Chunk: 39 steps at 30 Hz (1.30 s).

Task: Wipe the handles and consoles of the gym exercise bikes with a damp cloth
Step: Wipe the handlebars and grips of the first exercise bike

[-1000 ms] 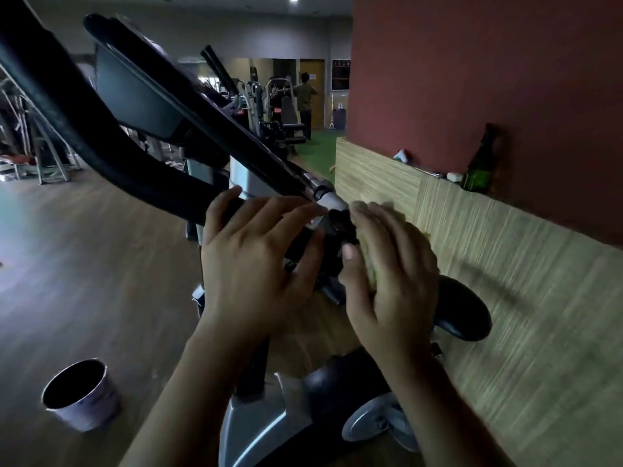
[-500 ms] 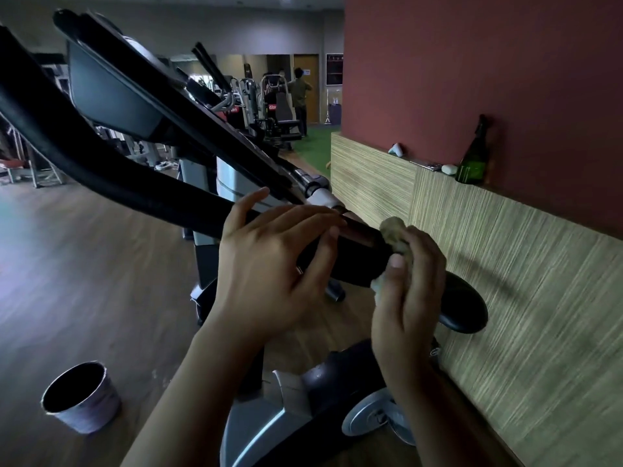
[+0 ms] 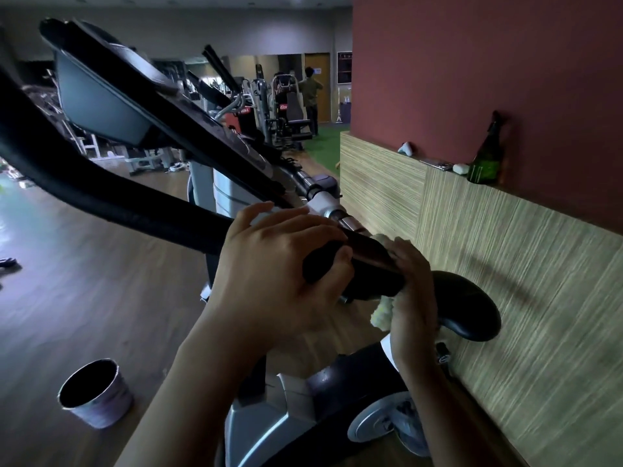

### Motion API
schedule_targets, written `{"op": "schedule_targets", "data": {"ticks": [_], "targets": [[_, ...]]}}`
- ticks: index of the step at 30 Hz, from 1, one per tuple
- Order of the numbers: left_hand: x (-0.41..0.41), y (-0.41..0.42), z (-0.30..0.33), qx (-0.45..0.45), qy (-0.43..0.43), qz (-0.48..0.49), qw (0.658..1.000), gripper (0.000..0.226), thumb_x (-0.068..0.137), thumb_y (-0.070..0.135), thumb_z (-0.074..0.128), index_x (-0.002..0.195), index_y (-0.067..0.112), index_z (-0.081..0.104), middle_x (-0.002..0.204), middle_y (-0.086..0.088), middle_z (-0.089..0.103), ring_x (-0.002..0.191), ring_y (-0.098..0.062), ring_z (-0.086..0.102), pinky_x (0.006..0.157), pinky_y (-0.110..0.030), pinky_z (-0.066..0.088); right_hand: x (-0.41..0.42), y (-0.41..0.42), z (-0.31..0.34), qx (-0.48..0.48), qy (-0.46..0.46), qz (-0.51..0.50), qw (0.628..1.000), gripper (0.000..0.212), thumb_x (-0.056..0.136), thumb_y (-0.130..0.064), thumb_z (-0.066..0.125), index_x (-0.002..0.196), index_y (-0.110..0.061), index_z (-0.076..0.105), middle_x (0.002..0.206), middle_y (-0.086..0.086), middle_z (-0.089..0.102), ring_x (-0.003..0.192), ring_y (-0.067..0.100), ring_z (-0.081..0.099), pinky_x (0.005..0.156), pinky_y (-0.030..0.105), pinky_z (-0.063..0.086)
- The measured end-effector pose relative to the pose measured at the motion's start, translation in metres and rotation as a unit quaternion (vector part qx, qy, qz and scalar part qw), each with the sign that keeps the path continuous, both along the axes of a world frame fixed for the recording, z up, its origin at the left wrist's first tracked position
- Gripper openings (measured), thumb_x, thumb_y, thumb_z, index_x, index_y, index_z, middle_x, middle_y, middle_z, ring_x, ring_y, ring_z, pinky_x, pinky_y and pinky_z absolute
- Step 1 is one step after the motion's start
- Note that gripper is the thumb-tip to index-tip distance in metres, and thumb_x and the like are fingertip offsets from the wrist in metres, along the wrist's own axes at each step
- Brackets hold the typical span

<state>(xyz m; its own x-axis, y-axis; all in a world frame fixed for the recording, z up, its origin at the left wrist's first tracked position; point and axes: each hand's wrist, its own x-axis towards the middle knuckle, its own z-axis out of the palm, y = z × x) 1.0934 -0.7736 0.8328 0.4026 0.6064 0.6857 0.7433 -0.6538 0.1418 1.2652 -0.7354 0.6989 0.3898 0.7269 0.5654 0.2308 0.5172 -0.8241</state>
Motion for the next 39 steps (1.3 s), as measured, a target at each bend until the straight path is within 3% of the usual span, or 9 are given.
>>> {"op": "schedule_targets", "data": {"ticks": [3,6,11,13,16,21,26,30,39], "targets": [[0.009,0.004,0.005,-0.016,0.026,-0.005,1.000,0.033,0.087,0.046,0.047,0.098,0.032,0.074,0.108,0.018,0.071,0.112,-0.008,0.063,0.099,-0.035,0.047,0.017,0.017,0.014,-0.042,-0.067,0.063,0.995,0.033,0.096,-0.037,0.041,0.123,-0.029,0.058,0.133,-0.011,0.054,0.131,0.001,0.044,0.101,0.002,0.028],[0.018,0.008,0.008,-0.036,0.036,0.002,0.999,0.034,0.085,0.050,0.047,0.095,0.034,0.074,0.101,0.019,0.072,0.101,-0.004,0.065,0.083,-0.030,0.055,0.025,0.012,0.026,-0.067,-0.035,0.142,0.987,0.021,0.098,-0.033,0.042,0.114,-0.040,0.053,0.125,-0.017,0.053,0.114,-0.021,0.047,0.096,0.003,0.034],[0.026,0.011,0.007,-0.050,0.034,0.015,0.998,0.033,0.082,0.053,0.048,0.094,0.036,0.074,0.099,0.021,0.071,0.099,-0.004,0.064,0.076,-0.031,0.057,0.029,0.004,0.019,-0.036,-0.047,0.126,0.990,0.029,0.090,-0.037,0.043,0.116,-0.033,0.057,0.114,-0.004,0.062,0.098,0.006,0.060,0.097,0.018,0.046],[0.028,0.010,0.007,-0.051,0.034,0.020,0.998,0.033,0.082,0.053,0.047,0.093,0.037,0.073,0.099,0.022,0.071,0.100,-0.004,0.063,0.076,-0.032,0.056,0.033,0.019,0.023,-0.058,-0.060,0.136,0.987,0.031,0.094,-0.032,0.046,0.116,-0.023,0.064,0.122,0.009,0.062,0.106,0.010,0.060,0.097,0.025,0.045],[0.030,0.009,0.006,-0.058,0.032,0.025,0.997,0.032,0.082,0.053,0.047,0.093,0.037,0.073,0.097,0.022,0.070,0.100,-0.005,0.062,0.076,-0.033,0.056,0.038,0.035,0.028,-0.103,-0.013,0.171,0.980,0.023,0.095,-0.023,0.052,0.109,-0.025,0.070,0.133,-0.003,0.056,0.119,0.003,0.052,0.093,0.024,0.039],[0.032,0.010,0.007,-0.064,0.042,0.040,0.996,0.034,0.082,0.054,0.045,0.094,0.037,0.073,0.098,0.021,0.070,0.100,-0.006,0.062,0.079,-0.033,0.055,0.036,0.014,0.017,-0.076,-0.058,0.148,0.984,0.048,0.082,-0.049,0.043,0.118,-0.025,0.065,0.140,-0.004,0.052,0.135,0.005,0.041,0.109,0.024,0.033],[0.039,0.014,0.015,-0.094,0.069,0.070,0.991,0.035,0.078,0.058,0.046,0.098,0.043,0.070,0.100,0.026,0.068,0.101,-0.001,0.059,0.085,-0.025,0.049,0.039,0.055,0.027,-0.104,-0.012,0.164,0.981,0.022,0.093,-0.015,0.054,0.104,-0.026,0.070,0.128,-0.003,0.060,0.100,-0.001,0.060,0.078,0.007,0.044],[0.043,0.021,0.020,-0.134,0.124,0.090,0.979,0.044,0.073,0.064,0.039,0.110,0.051,0.060,0.107,0.030,0.064,0.101,0.006,0.052,0.084,-0.018,0.042,0.042,0.073,0.032,-0.129,-0.020,0.183,0.974,0.029,0.078,-0.028,0.053,0.102,-0.033,0.069,0.121,-0.009,0.063,0.085,0.004,0.055,0.073,0.015,0.040],[0.052,0.028,0.031,-0.218,0.174,0.125,0.952,0.047,0.070,0.077,0.043,0.115,0.064,0.045,0.099,0.029,0.062,0.093,0.006,0.050,0.083,-0.024,0.048,0.049,0.090,0.029,-0.141,-0.001,0.229,0.963,0.026,0.091,-0.012,0.053,0.112,-0.021,0.065,0.128,-0.002,0.059,0.104,-0.008,0.056,0.079,0.002,0.040]]}}
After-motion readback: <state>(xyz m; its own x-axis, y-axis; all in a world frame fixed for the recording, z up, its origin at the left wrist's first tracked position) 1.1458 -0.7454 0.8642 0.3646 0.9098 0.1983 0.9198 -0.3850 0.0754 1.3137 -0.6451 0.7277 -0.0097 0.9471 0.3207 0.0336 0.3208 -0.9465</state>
